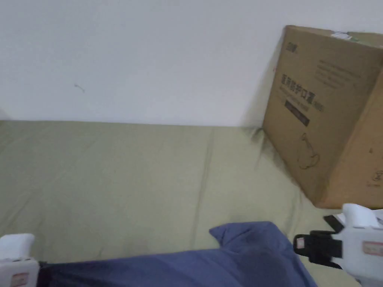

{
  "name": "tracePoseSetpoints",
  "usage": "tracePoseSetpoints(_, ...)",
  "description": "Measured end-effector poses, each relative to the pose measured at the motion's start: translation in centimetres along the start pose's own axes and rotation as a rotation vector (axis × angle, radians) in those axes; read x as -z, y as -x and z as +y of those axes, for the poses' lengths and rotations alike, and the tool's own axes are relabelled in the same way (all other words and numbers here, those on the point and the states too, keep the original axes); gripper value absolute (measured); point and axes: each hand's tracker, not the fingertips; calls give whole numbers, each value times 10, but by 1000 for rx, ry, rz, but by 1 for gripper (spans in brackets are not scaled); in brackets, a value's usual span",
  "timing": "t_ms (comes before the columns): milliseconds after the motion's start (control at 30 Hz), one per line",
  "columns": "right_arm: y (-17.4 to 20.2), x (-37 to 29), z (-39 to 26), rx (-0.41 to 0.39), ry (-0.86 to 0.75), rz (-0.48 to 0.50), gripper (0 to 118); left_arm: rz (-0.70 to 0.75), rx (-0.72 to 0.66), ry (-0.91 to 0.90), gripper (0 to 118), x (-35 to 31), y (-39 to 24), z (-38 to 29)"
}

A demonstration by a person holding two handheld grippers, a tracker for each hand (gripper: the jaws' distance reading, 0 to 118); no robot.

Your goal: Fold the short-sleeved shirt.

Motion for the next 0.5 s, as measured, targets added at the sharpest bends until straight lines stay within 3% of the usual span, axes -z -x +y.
tracePoseSetpoints(67, -30, 39, 35, 42, 89, -75, 7, -1, 24, -19, 2, -10, -1, 1)
tracePoseSetpoints(167, -48, 87, 66, 10, 140, -197, 98, 16, 51, -19, 2, -21, -6, 1)
tracePoseSetpoints(200, -55, 104, 69, 12, 161, -217, 115, 19, 53, -11, 2, -22, -5, 0)
tracePoseSetpoints(333, -74, 155, 82, 104, 243, -235, 108, 29, 30, 36, 2, -20, 0, -5)
tracePoseSetpoints(500, -74, 205, 84, 43, 298, -293, 107, 29, 10, 82, 2, -9, 9, -16)
